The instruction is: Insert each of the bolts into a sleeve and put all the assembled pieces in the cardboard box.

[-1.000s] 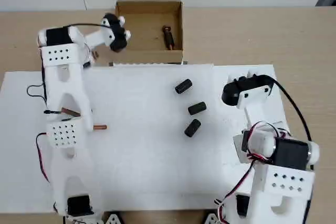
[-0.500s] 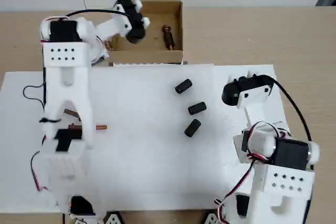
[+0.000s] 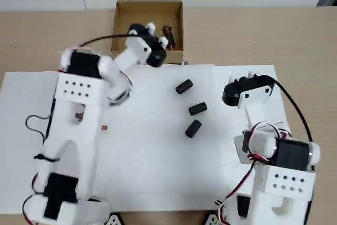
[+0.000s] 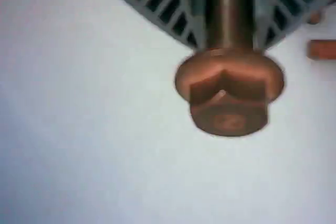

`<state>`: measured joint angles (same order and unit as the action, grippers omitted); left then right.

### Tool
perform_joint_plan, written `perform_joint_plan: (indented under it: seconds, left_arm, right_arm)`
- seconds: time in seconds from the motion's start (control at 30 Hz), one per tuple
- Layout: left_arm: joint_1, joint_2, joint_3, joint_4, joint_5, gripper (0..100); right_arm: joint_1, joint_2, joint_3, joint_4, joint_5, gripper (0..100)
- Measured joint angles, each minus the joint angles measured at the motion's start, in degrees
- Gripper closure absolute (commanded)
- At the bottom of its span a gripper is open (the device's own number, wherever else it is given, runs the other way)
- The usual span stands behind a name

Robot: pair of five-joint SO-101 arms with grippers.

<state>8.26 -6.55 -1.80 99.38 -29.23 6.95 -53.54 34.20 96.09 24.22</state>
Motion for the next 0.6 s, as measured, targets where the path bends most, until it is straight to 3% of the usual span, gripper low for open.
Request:
perform_joint_plan:
  seconds: [0.37,0.6]
  left_arm:
    - [9.67,-16.18,13.36,-0.35,13.63,100]
    - [10.64,-31.21,24.88,-9.49,17.32,100]
  right_arm:
    - [0.09,-12.66,0.00,0.00,0.00,99.5]
    - [-0.09,-24.88,4.22,-1.14,0.00,99.5]
